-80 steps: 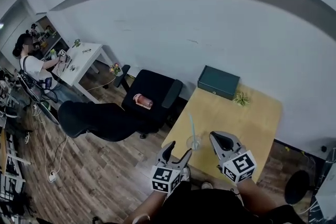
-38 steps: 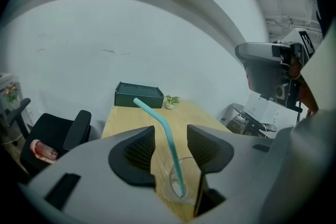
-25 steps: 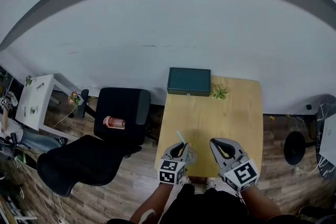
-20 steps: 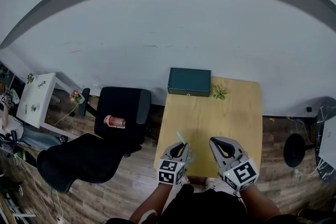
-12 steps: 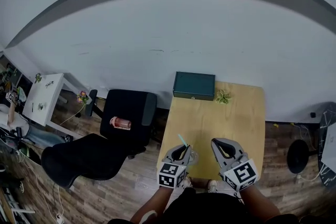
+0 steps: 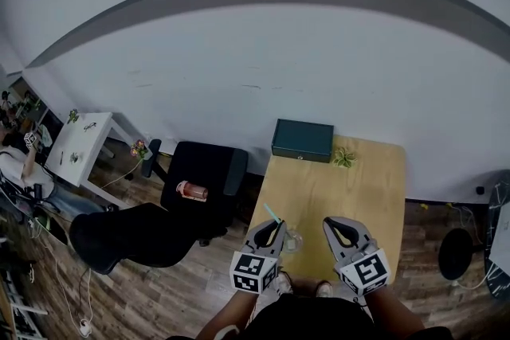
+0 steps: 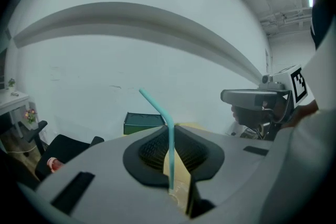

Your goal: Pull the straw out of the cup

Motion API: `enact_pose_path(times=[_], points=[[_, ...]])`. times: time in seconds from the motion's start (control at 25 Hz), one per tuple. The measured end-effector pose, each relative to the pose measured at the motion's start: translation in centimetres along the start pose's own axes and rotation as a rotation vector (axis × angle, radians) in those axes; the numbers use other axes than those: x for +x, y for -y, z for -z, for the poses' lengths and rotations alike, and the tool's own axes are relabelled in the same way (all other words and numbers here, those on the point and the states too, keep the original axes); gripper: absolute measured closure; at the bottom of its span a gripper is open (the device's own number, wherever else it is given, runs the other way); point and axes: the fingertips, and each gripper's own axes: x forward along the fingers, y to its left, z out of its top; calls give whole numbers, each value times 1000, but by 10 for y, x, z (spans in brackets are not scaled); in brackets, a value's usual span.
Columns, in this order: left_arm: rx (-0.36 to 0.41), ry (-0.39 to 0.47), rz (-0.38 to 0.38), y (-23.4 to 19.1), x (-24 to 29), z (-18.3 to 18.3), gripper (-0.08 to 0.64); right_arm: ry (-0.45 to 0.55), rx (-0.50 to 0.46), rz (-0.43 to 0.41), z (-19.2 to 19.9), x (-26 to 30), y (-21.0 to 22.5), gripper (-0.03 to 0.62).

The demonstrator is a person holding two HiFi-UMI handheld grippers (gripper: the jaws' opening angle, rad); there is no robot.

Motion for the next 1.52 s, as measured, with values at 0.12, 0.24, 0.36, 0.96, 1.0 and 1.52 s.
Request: enact_pose_path(times=[0.12, 0.24, 0.36, 0.96, 1.0, 1.52], points=[[12, 35, -31, 2, -11, -15, 511, 3, 3, -12, 0, -4, -6, 572], [19, 76, -51, 6, -21, -31, 511, 5, -6, -42, -1, -8, -17, 572], [43, 122, -73, 11, -31, -47, 511, 22, 0, -55, -3, -11, -21, 572], [193, 272, -120, 42, -68, -96, 511, 79, 2, -73, -22, -23, -20, 574], [198, 274, -125, 42, -69, -97, 511, 87, 2, -74, -24, -24, -20, 573], [251, 271, -120, 55, -70, -99, 511, 143, -38, -77, -45, -37, -22, 574]])
